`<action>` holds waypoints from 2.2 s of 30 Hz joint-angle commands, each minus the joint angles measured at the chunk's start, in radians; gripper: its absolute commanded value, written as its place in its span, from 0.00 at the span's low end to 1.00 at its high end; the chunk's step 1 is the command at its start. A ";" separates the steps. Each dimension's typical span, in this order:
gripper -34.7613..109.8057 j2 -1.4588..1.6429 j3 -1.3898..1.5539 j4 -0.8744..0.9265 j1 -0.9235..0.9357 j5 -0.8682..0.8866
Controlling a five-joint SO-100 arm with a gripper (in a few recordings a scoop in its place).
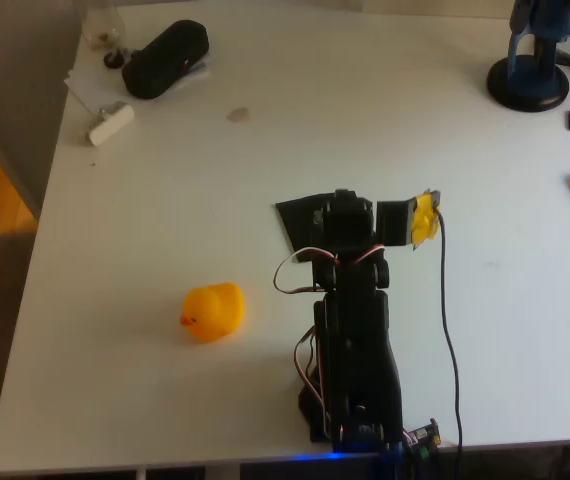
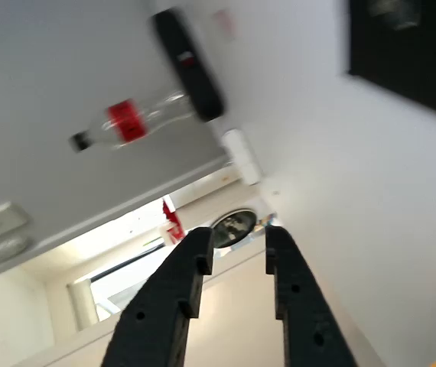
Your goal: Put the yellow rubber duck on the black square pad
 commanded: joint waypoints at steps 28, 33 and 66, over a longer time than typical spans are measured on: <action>0.30 -1.002 -0.690 -0.005 0.006 -0.020; 0.30 -0.994 -0.687 0.002 -0.107 -0.020; 0.36 -0.989 -0.687 0.474 -0.946 -0.314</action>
